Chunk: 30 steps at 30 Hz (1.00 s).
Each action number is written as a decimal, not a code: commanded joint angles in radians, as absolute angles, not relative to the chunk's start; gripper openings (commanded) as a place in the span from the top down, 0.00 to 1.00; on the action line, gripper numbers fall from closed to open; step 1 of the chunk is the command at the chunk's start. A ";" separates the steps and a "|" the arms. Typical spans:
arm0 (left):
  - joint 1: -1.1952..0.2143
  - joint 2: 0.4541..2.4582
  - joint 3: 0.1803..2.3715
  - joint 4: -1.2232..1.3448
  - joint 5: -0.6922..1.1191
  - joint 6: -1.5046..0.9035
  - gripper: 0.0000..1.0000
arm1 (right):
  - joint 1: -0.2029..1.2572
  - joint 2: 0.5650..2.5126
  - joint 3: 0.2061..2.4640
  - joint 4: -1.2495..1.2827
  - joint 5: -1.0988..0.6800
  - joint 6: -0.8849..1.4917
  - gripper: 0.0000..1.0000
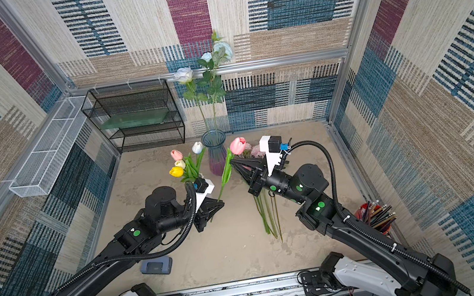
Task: Pick out pink flowers from the vase
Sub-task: Pick up the flower from the vase.
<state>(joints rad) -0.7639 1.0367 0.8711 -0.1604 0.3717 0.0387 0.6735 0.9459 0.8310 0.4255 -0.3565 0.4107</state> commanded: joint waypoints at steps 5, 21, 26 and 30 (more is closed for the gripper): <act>-0.764 1.024 0.860 -0.113 0.397 0.069 1.00 | 0.687 0.943 0.830 0.447 -0.361 0.420 0.92; -0.764 0.859 0.671 0.102 0.442 -0.154 1.00 | 0.721 0.853 0.813 0.328 -0.425 0.260 0.42; -0.765 0.805 0.616 0.203 0.476 -0.244 1.00 | 0.749 0.831 0.722 0.374 -0.498 0.264 0.41; -0.764 0.783 0.599 0.236 0.504 -0.270 1.00 | 0.813 0.863 0.693 0.379 -0.485 0.262 0.41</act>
<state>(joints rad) -0.7658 0.7933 0.6071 0.1436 0.4580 -0.2157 0.7845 0.8513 0.7013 0.3458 -0.4706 0.2714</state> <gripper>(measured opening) 0.074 0.593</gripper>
